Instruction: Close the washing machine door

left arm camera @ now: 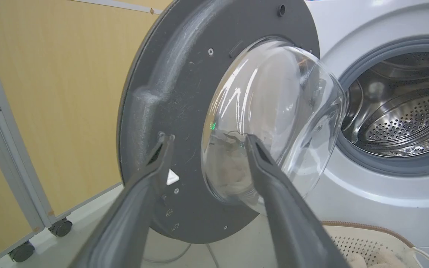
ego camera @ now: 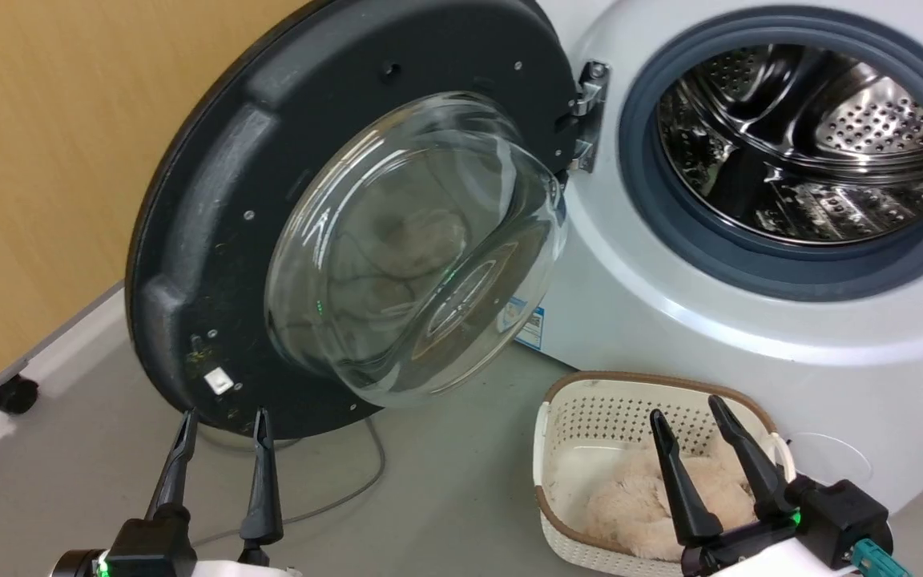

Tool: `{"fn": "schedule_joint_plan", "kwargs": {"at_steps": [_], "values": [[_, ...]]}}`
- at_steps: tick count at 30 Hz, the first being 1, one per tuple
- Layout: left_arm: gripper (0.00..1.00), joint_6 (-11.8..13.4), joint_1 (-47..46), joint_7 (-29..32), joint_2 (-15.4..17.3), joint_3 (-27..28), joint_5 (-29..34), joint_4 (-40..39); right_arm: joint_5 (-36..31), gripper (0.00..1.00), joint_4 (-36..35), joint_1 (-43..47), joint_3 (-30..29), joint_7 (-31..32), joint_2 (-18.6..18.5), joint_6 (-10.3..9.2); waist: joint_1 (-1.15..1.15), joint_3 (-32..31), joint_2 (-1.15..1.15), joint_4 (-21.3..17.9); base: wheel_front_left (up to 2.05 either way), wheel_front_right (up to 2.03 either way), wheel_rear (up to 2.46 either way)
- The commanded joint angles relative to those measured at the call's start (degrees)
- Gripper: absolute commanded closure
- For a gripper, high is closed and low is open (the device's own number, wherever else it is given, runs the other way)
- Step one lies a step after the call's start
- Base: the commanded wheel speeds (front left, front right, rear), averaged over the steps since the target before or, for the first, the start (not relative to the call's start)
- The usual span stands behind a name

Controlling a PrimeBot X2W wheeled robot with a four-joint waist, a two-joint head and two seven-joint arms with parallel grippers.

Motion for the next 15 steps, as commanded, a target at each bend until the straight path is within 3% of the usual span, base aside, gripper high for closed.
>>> {"fn": "schedule_joint_plan", "kwargs": {"at_steps": [1,15], "values": [[0.00,0.18,0.83,-0.58,-0.01,0.19,-0.49,-0.35,0.64,0.00,0.28,-0.62,0.35,-0.66,-0.37,0.04,0.00,0.05,0.00,0.53,0.00,0.00,0.00],[0.00,-0.25,0.83,-0.82,-0.01,0.31,-0.31,-0.37,0.93,0.00,0.42,-0.39,0.55,-0.90,-0.46,0.05,0.00,0.23,0.00,1.11,0.00,0.00,0.00]]}}
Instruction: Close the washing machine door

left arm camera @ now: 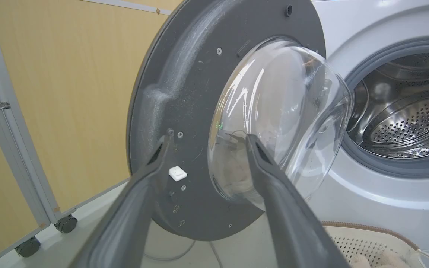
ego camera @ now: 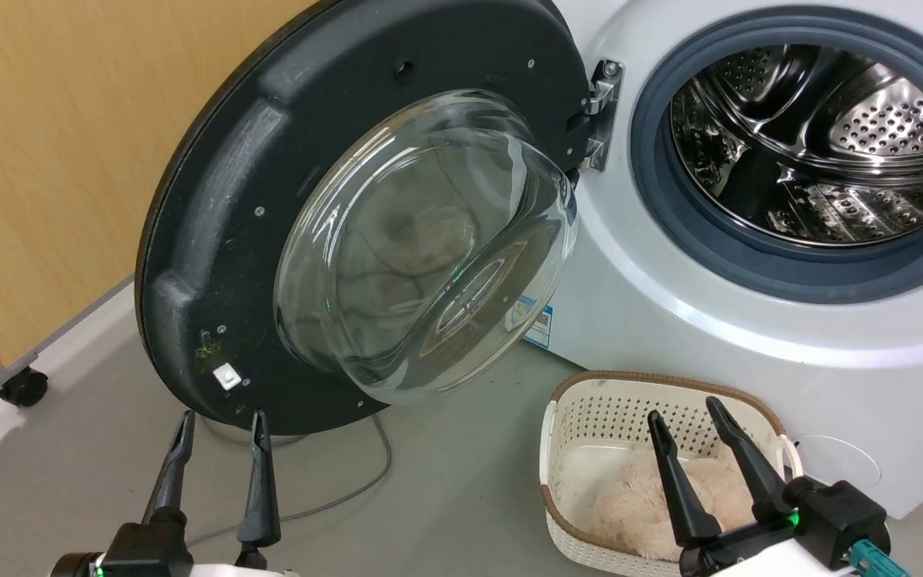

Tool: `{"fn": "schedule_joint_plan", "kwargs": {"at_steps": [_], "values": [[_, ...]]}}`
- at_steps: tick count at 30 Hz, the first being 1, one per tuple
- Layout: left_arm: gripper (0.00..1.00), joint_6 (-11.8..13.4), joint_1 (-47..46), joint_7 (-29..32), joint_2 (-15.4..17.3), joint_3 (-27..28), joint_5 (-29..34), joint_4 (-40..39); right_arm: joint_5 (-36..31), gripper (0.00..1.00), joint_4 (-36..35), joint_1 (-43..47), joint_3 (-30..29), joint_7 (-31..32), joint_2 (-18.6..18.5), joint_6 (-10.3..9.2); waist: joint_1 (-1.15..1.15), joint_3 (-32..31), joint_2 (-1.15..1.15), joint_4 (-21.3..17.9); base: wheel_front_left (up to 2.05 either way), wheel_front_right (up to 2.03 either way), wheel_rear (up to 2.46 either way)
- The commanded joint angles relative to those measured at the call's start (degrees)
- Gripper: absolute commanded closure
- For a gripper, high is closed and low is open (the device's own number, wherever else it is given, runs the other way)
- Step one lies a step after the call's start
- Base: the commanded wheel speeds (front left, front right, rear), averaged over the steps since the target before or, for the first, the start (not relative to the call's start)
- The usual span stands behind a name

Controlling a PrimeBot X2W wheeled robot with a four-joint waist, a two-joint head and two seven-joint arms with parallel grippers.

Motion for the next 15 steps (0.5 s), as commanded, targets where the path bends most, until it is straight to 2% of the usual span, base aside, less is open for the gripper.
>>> {"fn": "schedule_joint_plan", "kwargs": {"at_steps": [1,2,3,9,15], "values": [[0.15,-0.13,0.23,-0.32,-0.01,0.11,0.08,-0.34,0.51,0.00,0.10,-0.30,-0.01,-0.50,-0.27,0.05,0.00,0.02,0.00,0.01,0.00,0.00,0.00],[0.80,-0.20,-0.03,-0.32,-0.01,0.30,0.09,-0.84,0.50,0.00,0.09,-0.25,-0.02,-0.50,-0.26,0.05,0.00,0.02,0.00,0.02,0.00,0.00,0.00],[1.00,-0.40,-0.32,-0.32,0.00,0.62,0.10,-1.51,0.49,0.00,0.07,-0.21,-0.04,-0.50,-0.25,0.05,0.00,0.02,0.00,0.03,0.00,0.00,0.00],[1.00,-0.61,-2.55,-0.32,1.15,4.80,-0.13,-8.06,0.35,0.00,-0.20,0.41,-0.92,-0.50,-0.17,0.05,0.00,-0.12,0.00,-0.01,0.00,0.00,0.00],[1.00,-3.91,-8.24,-0.32,6.27,11.95,-3.69,-8.70,-0.23,0.00,-1.15,1.32,-2.15,-0.50,-0.20,0.05,0.00,0.85,0.00,-0.94,0.00,0.00,0.00]]}}
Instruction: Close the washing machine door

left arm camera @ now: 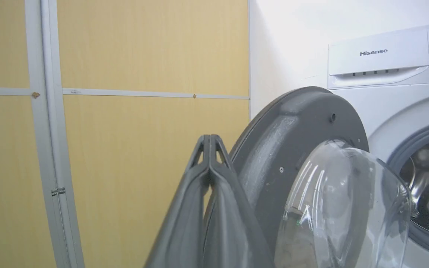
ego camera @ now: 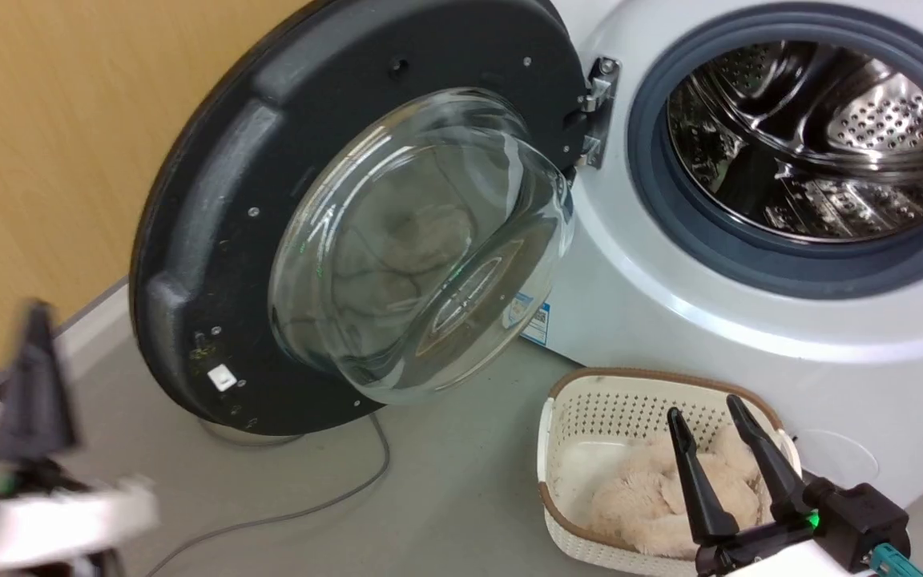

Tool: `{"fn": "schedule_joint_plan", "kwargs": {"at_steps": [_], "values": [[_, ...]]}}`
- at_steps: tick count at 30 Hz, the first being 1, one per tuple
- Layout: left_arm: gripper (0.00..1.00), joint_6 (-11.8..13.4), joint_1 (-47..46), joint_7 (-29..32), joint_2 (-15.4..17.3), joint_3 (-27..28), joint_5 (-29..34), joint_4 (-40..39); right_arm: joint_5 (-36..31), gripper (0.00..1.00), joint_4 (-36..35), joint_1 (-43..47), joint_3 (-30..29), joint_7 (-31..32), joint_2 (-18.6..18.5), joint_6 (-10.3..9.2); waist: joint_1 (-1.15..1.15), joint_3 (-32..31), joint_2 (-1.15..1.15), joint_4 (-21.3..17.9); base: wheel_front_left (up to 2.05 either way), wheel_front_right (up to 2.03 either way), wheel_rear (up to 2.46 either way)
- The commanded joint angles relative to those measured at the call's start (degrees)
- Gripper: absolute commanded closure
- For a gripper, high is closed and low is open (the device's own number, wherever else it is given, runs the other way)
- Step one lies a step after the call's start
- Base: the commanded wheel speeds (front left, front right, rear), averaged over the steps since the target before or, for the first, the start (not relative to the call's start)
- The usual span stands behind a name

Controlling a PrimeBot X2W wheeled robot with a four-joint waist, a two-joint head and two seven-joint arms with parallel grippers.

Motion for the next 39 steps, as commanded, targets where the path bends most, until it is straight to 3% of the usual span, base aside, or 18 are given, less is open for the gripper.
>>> {"fn": "schedule_joint_plan", "kwargs": {"at_steps": [1,5,11,18,24,29,39], "values": [[1.00,-1.18,-3.20,-0.24,1.92,2.50,-2.22,1.26,-0.24,0.00,-0.51,0.51,-0.21,-0.25,-0.33,0.05,0.00,0.99,0.00,-0.92,0.00,0.00,0.00],[1.00,-2.90,-9.32,0.59,5.90,7.25,-8.75,7.61,-0.46,0.00,-0.80,0.02,-0.23,-0.25,-0.94,0.05,0.00,2.62,0.00,-2.32,0.00,0.00,0.00],[1.00,-3.95,-20.58,9.78,9.78,13.22,-23.31,20.75,-0.50,0.00,-0.85,-0.98,-0.11,-0.25,-1.57,0.05,0.00,4.43,0.00,-4.23,0.00,0.00,0.00],[1.00,-2.82,-28.86,21.49,11.68,18.32,-36.00,34.40,-0.51,0.00,-0.72,-1.94,0.03,-0.25,-1.97,0.05,0.00,5.75,0.00,-5.97,0.00,0.00,0.00],[1.00,0.36,-33.61,35.69,11.06,23.06,-48.66,44.58,-0.54,0.00,-0.48,-2.24,-0.01,-0.25,-1.99,0.05,0.00,6.13,0.00,-7.14,0.00,0.00,0.00],[1.00,-0.30,-33.46,47.91,10.00,23.22,-55.81,45.32,-0.46,0.00,-0.31,-2.10,-0.40,-0.25,-1.79,0.05,0.00,5.79,0.00,-7.52,0.00,0.00,0.00],[1.00,-0.41,-27.70,61.68,7.63,20.60,-60.84,37.18,-0.42,0.00,0.75,-1.43,-1.23,-0.25,-0.71,0.05,0.00,3.28,0.00,-7.93,0.00,0.00,0.00]]}}
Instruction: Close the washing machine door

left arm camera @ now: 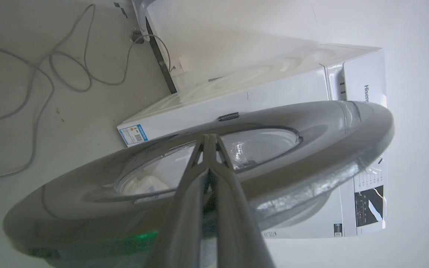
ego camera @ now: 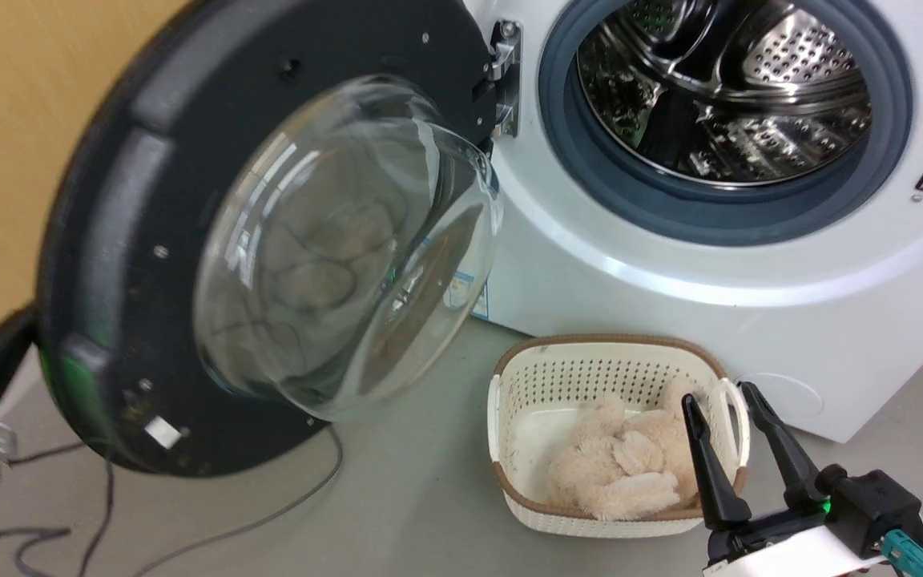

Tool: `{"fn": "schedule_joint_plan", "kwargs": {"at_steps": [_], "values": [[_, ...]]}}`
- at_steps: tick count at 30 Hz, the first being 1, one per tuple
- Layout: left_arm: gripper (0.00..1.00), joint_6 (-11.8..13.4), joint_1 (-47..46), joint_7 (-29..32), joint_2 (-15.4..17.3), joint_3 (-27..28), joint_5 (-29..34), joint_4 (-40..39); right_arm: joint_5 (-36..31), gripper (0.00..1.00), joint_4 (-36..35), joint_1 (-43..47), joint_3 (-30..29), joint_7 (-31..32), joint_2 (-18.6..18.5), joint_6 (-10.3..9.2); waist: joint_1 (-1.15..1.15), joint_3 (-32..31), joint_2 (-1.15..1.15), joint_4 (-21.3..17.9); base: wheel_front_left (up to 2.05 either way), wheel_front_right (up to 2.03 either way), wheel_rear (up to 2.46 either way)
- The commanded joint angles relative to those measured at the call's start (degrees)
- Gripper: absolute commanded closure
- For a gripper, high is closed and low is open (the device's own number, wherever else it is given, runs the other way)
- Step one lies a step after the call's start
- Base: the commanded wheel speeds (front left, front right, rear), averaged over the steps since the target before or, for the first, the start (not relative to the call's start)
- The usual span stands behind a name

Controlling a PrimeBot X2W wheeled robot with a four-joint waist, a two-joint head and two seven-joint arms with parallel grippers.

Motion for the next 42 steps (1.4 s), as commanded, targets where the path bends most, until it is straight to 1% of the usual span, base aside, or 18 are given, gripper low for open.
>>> {"fn": "schedule_joint_plan", "kwargs": {"at_steps": [1,7,10,15,19,24,30,35,38,42], "values": [[1.00,-0.24,1.74,1.86,-1.28,-0.94,-0.67,-1.42,0.01,0.00,0.29,0.30,-0.27,-0.24,0.36,0.05,0.00,-0.72,0.00,-0.29,0.00,0.00,0.00],[1.00,0.09,8.39,10.81,-4.81,-4.12,-3.87,-10.32,-0.06,0.00,0.79,1.28,-1.95,-0.24,1.31,0.05,0.00,-2.95,0.00,-1.52,0.00,0.00,0.00],[1.00,1.43,13.47,15.29,-7.84,-6.74,-5.01,-17.40,-0.15,0.00,0.97,1.98,-2.97,-0.24,1.75,0.05,0.00,-4.24,0.00,-2.87,0.00,0.00,0.00],[1.00,3.90,19.03,17.64,-11.76,-10.68,-5.61,-25.87,-0.40,0.00,1.10,2.52,-4.11,-0.24,2.06,0.05,0.00,-4.77,0.00,-5.07,0.00,0.00,0.00],[1.00,6.26,22.41,17.26,-13.32,-14.20,-7.05,-30.45,-0.61,0.00,1.23,2.61,-4.45,-0.24,2.17,0.05,0.00,-4.75,0.00,-7.58,0.00,0.00,0.00],[1.00,8.19,24.62,14.50,-13.81,-19.14,-9.80,-32.10,-0.93,0.00,1.42,2.56,-4.40,-0.24,2.24,0.05,0.00,-4.22,0.00,-11.24,0.00,0.00,0.00],[1.00,9.15,25.67,5.92,-13.86,-26.57,-17.33,-31.01,-1.28,0.00,1.42,1.87,-4.27,-0.24,2.18,0.05,0.00,-2.32,0.00,-16.91,0.00,0.00,0.00],[1.00,8.32,24.25,-1.99,-13.87,-32.09,-22.71,-28.08,-1.42,0.00,1.38,1.01,-4.27,-0.24,1.99,0.05,0.00,-0.43,0.00,-22.29,0.00,0.00,0.00],[1.00,7.07,22.71,-6.25,-13.87,-34.66,-24.31,-25.70,-1.32,0.00,1.39,0.57,-4.33,-0.24,1.85,0.05,0.00,0.67,0.00,-25.53,0.00,0.00,0.00],[1.00,6.23,19.75,-12.51,-13.87,-37.44,-26.46,-22.14,-1.22,0.00,1.30,0.07,-4.39,-0.24,1.87,0.05,0.00,2.16,0.00,-29.62,0.00,0.00,0.00]]}}
